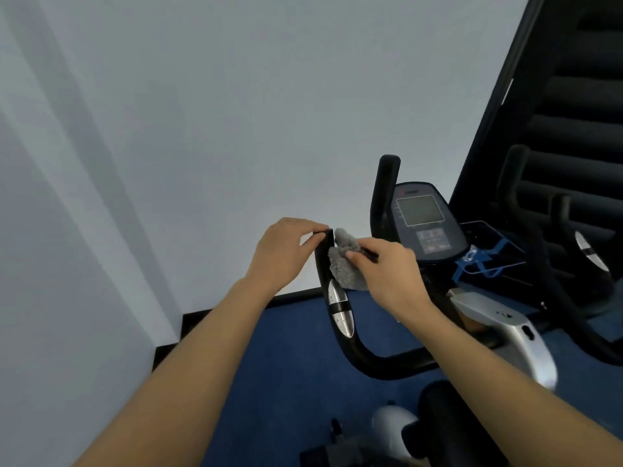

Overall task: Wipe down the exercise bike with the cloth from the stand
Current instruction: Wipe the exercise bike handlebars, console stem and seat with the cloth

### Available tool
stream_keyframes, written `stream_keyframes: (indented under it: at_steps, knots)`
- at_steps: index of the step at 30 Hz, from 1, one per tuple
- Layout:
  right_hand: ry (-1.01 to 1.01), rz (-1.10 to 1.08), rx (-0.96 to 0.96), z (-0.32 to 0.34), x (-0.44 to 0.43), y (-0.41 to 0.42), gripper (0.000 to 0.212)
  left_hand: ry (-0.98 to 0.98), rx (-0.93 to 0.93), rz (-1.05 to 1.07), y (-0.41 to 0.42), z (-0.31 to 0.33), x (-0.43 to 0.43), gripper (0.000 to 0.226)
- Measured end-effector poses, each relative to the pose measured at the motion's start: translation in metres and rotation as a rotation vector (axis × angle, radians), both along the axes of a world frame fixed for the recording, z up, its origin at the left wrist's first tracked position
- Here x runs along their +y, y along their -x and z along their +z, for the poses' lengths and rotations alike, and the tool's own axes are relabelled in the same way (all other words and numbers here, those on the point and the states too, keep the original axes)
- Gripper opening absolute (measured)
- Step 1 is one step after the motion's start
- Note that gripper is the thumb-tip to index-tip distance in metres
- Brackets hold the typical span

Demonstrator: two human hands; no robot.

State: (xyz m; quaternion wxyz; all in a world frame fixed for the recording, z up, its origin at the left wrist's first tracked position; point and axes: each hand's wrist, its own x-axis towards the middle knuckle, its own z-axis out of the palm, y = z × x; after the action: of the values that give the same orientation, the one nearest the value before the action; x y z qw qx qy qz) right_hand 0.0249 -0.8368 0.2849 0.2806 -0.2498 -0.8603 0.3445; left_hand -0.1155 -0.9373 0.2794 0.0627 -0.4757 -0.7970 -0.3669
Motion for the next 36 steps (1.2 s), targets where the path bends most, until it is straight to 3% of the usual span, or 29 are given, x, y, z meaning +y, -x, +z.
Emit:
stream_keyframes:
  at_steps: [9,14,17,20,24,29,33,36]
  knots:
    - [0.094,-0.056,0.140,-0.009,-0.015,0.021,0.016,-0.054,-0.201,-0.052,0.010,0.006,0.003,0.017]
    - [-0.018,-0.148,0.034,-0.020,-0.025,0.036,0.016,-0.068,-0.228,-0.085,0.015,-0.001,0.003,0.016]
    - [-0.123,-0.215,-0.062,-0.027,-0.030,0.036,0.029,-0.092,-0.226,-0.092,0.016,-0.002,0.004,0.016]
    - [-0.098,-0.208,-0.090,-0.020,-0.026,0.034,0.041,-0.081,-0.218,-0.098,0.018,-0.002,0.004,0.016]
    - [-0.088,-0.231,-0.060,-0.007,-0.020,0.045,0.031,-0.100,-0.243,-0.115,0.020,-0.004,0.004,0.015]
    - [-0.143,-0.208,-0.228,-0.022,-0.027,0.041,0.031,-0.099,-0.259,-0.112,0.018,-0.003,0.004,0.016]
    - [0.029,-0.187,-0.087,-0.006,-0.011,0.028,0.039,-0.047,-0.144,-0.084,0.011,-0.007,0.002,0.022]
    - [0.037,-0.204,-0.003,-0.004,-0.012,0.005,0.033,-0.052,-0.143,-0.077,0.004,-0.016,0.000,0.032]
